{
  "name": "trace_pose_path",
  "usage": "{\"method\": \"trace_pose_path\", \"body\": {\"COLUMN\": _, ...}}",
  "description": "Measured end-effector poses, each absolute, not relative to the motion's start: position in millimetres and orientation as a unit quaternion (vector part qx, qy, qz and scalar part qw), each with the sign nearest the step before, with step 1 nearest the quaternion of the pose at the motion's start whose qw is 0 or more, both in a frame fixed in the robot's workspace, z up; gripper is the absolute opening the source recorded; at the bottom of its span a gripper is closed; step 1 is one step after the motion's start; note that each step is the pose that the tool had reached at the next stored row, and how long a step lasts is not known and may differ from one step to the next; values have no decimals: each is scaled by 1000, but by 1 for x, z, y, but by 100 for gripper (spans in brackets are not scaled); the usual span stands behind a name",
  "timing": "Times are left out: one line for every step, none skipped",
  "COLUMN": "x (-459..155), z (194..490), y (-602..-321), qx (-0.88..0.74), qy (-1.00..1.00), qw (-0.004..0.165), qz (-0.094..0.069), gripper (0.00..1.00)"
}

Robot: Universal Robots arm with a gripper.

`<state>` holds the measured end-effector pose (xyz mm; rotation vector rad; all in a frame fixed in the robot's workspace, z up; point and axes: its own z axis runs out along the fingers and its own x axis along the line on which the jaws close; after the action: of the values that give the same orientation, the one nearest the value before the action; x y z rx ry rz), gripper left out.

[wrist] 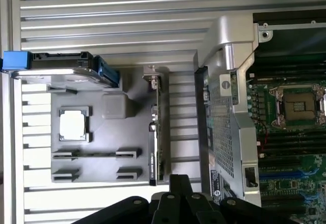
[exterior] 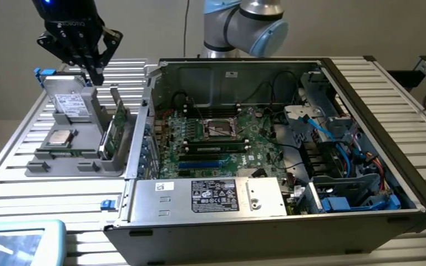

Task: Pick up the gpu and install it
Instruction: 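Reach for the gpu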

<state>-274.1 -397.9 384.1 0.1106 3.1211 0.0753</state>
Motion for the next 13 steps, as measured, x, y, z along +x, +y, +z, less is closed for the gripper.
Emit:
{"method": "trace_pose_path", "body": {"x": -276, "z": 384, "y": -398, "qx": 35, "qy": 999, "qw": 9, "qz": 24, "gripper": 11}}
{"method": "trace_pose_path", "body": {"x": -279, "z": 383, "y": -397, "qx": 35, "qy": 999, "qw": 9, "qz": 24, "gripper": 11}}
{"method": "trace_pose_path", "body": {"x": -281, "z": 383, "y": -396, "qx": 35, "qy": 999, "qw": 9, "qz": 24, "gripper": 11}}
{"method": "trace_pose_path", "body": {"x": -284, "z": 382, "y": -396, "qx": 35, "qy": 999, "qw": 9, "qz": 24, "gripper": 11}}
{"method": "trace_pose_path", "body": {"x": -287, "z": 382, "y": -395, "qx": 35, "qy": 999, "qw": 9, "qz": 24, "gripper": 11}}
{"method": "trace_pose_path", "body": {"x": -289, "z": 382, "y": -394, "qx": 35, "qy": 999, "qw": 9, "qz": 24, "gripper": 11}}
{"method": "trace_pose_path", "body": {"x": -292, "z": 381, "y": -393, "qx": 35, "qy": 999, "qw": 9, "qz": 24, "gripper": 11}}
{"method": "trace_pose_path", "body": {"x": -293, "z": 381, "y": -393, "qx": 35, "qy": 999, "qw": 9, "qz": 24, "gripper": 11}}
{"method": "trace_pose_path", "body": {"x": -295, "z": 380, "y": -392, "qx": 35, "qy": 999, "qw": 9, "qz": 24, "gripper": 11}}
{"method": "trace_pose_path", "body": {"x": -296, "z": 380, "y": -391, "qx": 35, "qy": 999, "qw": 9, "qz": 24, "gripper": 11}}
{"method": "trace_pose_path", "body": {"x": -297, "z": 380, "y": -391, "qx": 35, "qy": 999, "qw": 8, "qz": 24, "gripper": 11}}
{"method": "trace_pose_path", "body": {"x": -299, "z": 379, "y": -390, "qx": 35, "qy": 999, "qw": 8, "qz": 24, "gripper": 11}}
{"method": "trace_pose_path", "body": {"x": -300, "z": 379, "y": -389, "qx": 35, "qy": 999, "qw": 8, "qz": 24, "gripper": 11}}
